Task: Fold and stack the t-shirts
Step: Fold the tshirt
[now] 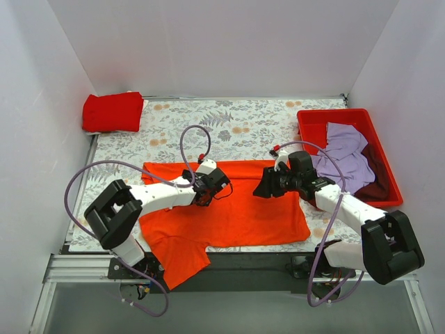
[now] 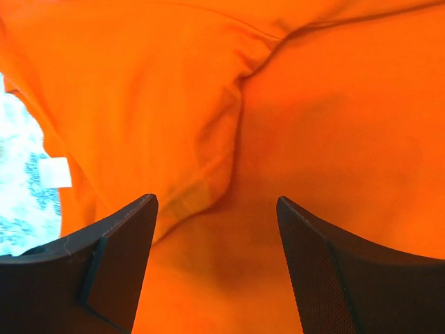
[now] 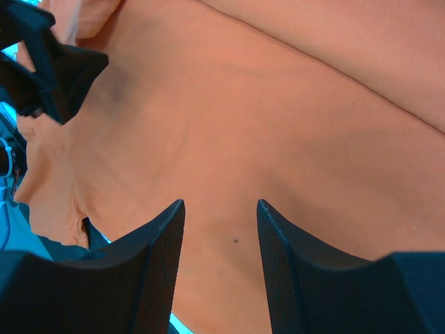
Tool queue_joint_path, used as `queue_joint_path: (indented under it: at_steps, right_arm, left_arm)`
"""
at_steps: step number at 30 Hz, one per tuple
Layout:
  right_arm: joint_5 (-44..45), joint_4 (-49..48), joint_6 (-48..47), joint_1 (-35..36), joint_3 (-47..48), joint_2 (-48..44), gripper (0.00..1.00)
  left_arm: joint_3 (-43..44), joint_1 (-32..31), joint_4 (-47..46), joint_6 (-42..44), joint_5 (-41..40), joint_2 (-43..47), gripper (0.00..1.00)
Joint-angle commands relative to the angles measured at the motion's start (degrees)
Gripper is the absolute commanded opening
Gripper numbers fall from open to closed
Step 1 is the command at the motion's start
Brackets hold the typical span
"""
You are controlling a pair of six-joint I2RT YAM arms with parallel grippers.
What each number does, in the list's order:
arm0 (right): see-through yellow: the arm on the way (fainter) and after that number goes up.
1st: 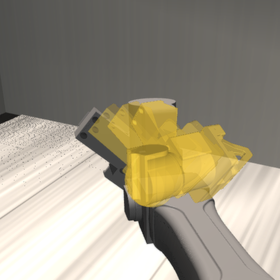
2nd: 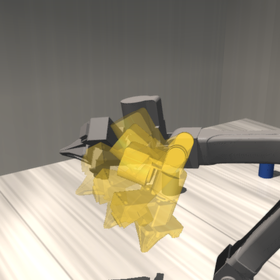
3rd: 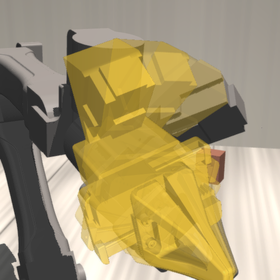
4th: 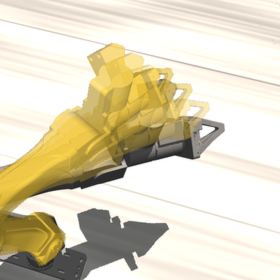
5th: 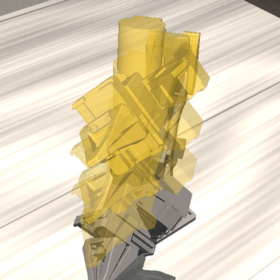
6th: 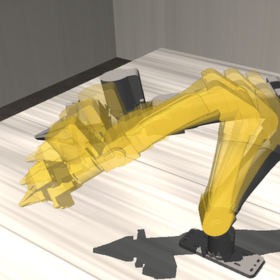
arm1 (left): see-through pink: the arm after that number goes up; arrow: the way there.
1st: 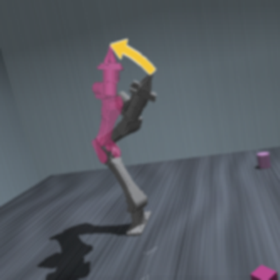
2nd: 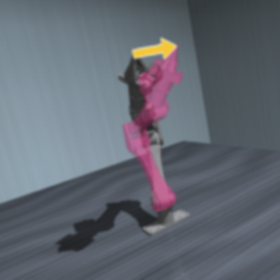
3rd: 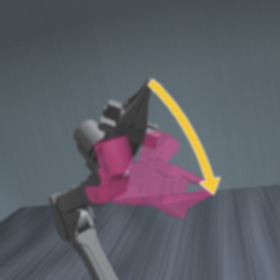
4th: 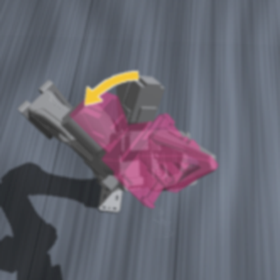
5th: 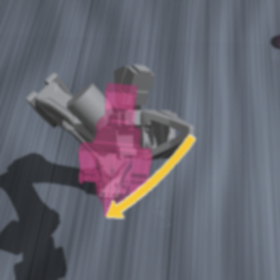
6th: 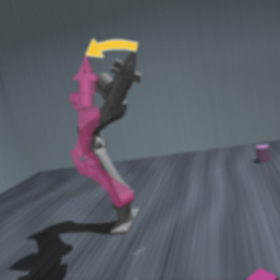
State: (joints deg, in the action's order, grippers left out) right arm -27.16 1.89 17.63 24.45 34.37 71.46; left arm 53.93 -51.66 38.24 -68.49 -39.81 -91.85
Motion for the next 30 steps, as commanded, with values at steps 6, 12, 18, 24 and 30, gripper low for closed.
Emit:
queue_joint_path:
  at_steps: [6,12,18,24,30]
  right_arm:
    - [0.1,-0.6,-1.6,0.3,-1.3,-2.8,0.53]
    - [0.3,-0.3,-2.1,0.3,-1.4,-2.9,0.53]
    - [0.7,-0.2,-2.2,0.2,-1.2,-2.8,0.53]
    - [1.0,-0.2,-2.2,0.2,-1.3,-2.0,0.53]
    - [0.8,0.0,-2.2,0.2,-1.8,-2.2,0.53]
  left_arm:
    - [2.1,-0.1,-3.3,6.4,-10.5,-5.3,0.63]
    - [3.2,1.8,-4.7,9.1,-14.1,-7.5,0.57]
    - [5.0,8.5,-7.8,14.3,-13.6,-4.7,0.56]
    - [8.0,16.9,-13.8,19.6,-8.5,-5.3,0.55]
    - [12.9,22.2,-13.0,18.3,-6.5,-10.2,0.58]
